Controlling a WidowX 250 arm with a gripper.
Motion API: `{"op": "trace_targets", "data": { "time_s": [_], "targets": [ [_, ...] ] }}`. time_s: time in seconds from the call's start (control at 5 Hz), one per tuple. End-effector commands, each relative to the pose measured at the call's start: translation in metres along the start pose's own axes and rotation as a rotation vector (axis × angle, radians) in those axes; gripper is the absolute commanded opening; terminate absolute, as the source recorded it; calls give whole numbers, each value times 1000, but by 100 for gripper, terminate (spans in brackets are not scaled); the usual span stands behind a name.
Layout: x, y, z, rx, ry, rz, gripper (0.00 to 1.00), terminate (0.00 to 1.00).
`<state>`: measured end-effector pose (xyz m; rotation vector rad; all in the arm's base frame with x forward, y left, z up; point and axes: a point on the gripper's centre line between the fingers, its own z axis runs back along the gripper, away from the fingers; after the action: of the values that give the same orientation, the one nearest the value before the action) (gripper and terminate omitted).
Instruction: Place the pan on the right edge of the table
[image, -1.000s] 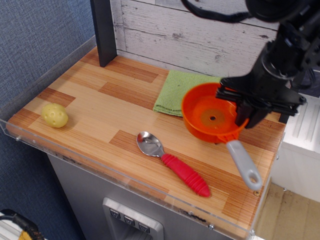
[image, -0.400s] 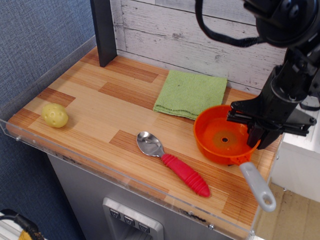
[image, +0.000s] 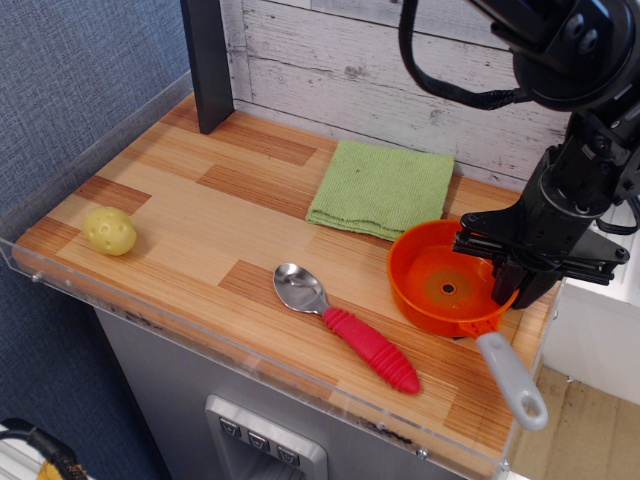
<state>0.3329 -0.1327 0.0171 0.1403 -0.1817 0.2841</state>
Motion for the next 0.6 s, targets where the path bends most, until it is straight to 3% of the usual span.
{"op": "trace_targets", "data": {
  "time_s": [0.0, 0.4],
  "targets": [
    [10, 4, 15, -29, -32, 3, 100, 0],
    [24, 14, 47, -81, -105, -15, 100, 0]
  ]
}}
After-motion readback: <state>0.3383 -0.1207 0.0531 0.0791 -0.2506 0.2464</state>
